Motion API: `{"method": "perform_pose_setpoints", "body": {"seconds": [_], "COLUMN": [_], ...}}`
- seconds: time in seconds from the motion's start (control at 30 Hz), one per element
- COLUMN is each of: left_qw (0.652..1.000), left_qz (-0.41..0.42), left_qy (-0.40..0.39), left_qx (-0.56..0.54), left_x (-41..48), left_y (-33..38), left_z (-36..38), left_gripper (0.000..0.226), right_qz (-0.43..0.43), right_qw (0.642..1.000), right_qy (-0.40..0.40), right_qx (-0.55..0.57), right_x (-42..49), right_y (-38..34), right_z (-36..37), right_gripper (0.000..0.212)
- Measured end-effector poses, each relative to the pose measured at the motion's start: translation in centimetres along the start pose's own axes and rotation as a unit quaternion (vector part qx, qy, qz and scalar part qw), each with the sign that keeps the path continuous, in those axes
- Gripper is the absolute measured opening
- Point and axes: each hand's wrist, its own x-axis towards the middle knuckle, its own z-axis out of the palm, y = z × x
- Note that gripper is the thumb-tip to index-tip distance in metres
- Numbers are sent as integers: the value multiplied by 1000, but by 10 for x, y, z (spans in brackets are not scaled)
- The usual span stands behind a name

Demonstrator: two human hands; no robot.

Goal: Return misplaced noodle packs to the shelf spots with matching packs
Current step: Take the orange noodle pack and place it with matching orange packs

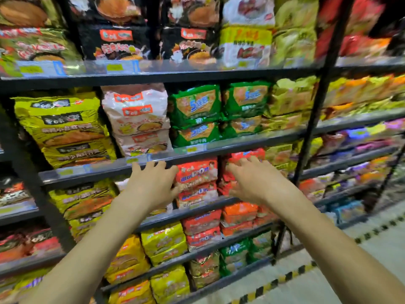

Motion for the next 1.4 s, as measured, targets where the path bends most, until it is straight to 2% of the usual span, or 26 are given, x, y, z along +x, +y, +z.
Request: {"method": "perform_pose_setpoints", "body": {"seconds": [0.3,0.47,0.7,0.97,1.4], "left_qw": [993,985,977,971,959], "left_qz": [110,156,200,231,259], "left_qy": [25,52,47,45,77], "left_qx": [-24,-44,-59,-33,-82], "left_x": [31,40,50,68,167], "left_y": [180,290,417,517,662], "left_z": [-53,-88,-116,-126,-135], "left_gripper": [60,57,60,61,56], "right_qz": [116,157,206,268,289], "right_qw": [992,986,976,958,953], "right_qy": [-54,-56,-72,-93,-88], "right_qx": [18,17,18,45,4], "right_x": [-105,-159,-218,-251,-230], "right_y": [168,264,374,461,613], "right_z": [18,25,51,79,113], "right_gripper": [59,59,68,59,62]}}
